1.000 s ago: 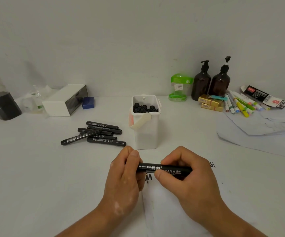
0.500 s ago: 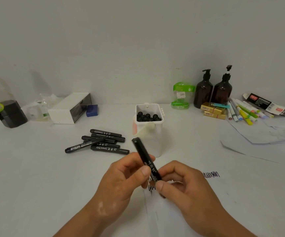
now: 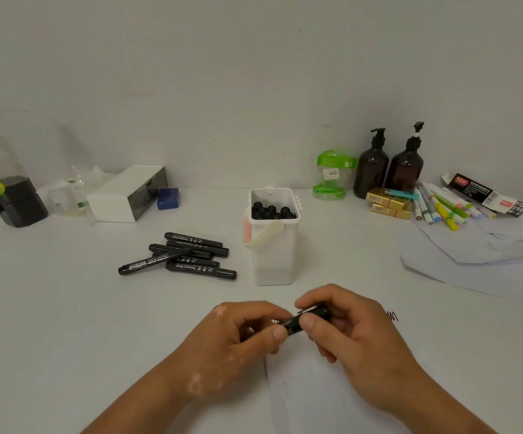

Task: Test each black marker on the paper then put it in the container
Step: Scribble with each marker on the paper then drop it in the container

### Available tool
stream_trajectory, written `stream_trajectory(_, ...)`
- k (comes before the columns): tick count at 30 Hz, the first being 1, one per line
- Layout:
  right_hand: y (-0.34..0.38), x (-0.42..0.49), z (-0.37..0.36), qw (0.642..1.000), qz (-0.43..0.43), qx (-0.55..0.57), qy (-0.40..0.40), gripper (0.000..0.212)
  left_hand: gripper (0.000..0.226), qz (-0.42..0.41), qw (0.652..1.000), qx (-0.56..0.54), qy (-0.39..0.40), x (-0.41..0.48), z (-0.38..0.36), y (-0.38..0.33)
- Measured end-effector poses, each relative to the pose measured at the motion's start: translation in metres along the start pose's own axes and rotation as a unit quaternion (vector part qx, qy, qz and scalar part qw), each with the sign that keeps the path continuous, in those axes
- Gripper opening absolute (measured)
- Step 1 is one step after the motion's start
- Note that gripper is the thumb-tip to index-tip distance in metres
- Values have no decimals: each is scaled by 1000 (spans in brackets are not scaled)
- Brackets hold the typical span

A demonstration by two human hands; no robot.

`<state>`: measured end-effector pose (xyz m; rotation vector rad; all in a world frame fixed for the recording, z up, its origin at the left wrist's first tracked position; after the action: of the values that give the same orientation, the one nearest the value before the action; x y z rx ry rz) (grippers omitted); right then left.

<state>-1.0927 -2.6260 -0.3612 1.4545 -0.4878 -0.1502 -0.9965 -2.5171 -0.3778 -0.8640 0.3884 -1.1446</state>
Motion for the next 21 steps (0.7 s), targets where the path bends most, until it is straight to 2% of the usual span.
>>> stream_trajectory(3,6,1,16,999,16,-5,-38,10,22,7,1000,-5,-8,2,4,6)
stream_trajectory(7,19,1,54,993,45,-7,-106,15,14,29,994,-93,-49,4,17,14)
stream_trajectory(11,40,-1,85,979,94,-31,-177,25,16,82,980,-130,-125,2,35,34)
stream_trajectory(14,81,3,105,963,139,-55,-226,26,15,110,968,-142,-177,0,48,48)
stream_trajectory(17,142,20,101,945,204,-132,-217,18,13,115,961,-167,-189,1,50,54)
stream_trajectory(19,176,39,87,934,220,-201,-197,3,12,113,960,-176,-185,2,48,54)
stream_trajectory(21,198,63,74,923,215,-264,-181,14,13,113,959,-181,-185,2,48,55)
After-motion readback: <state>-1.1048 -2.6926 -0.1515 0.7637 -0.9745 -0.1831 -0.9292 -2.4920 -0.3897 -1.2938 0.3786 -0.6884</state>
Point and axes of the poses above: each hand's wrist, its own x-axis towards the middle knuckle, its own z-axis out of the back of the hand, y = z × x, the point moved 10 cm from there along x, towards the middle knuckle, and after that the axes turned 11 degrees about x, right-handed, at the moved point
